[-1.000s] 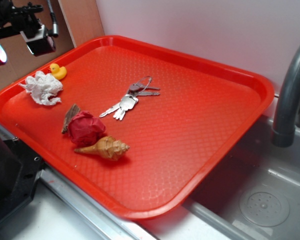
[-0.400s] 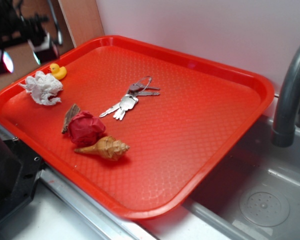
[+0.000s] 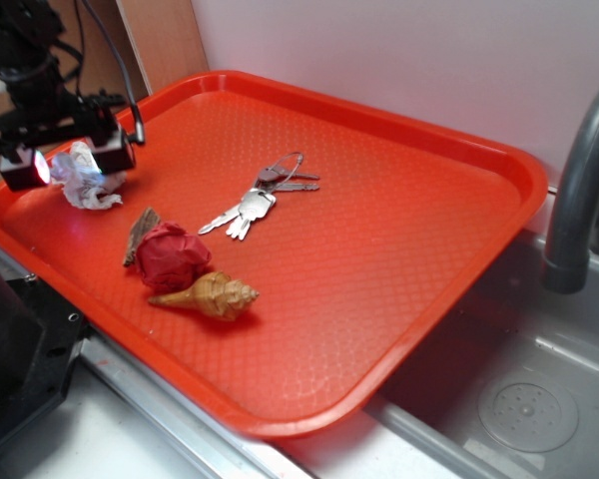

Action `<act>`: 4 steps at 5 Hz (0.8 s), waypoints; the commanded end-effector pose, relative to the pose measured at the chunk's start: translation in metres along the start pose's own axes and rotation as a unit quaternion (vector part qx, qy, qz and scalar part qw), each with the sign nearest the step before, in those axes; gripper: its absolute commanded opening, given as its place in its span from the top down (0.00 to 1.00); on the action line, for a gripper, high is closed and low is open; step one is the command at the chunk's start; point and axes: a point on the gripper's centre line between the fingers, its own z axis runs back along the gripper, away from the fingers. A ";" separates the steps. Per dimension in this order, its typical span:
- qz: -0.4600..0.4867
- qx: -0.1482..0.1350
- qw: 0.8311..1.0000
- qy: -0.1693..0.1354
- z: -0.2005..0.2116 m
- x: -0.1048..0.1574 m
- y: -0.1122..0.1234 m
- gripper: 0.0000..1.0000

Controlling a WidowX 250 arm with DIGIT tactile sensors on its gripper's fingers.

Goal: Grab the white paper.

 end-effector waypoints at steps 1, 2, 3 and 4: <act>-0.028 0.017 0.999 -0.020 -0.003 0.002 0.001 1.00; -0.055 0.017 0.998 -0.001 0.013 0.004 0.003 1.00; -0.093 -0.004 0.996 0.009 0.065 -0.005 -0.005 1.00; -0.146 -0.042 0.988 0.010 0.118 -0.016 -0.013 1.00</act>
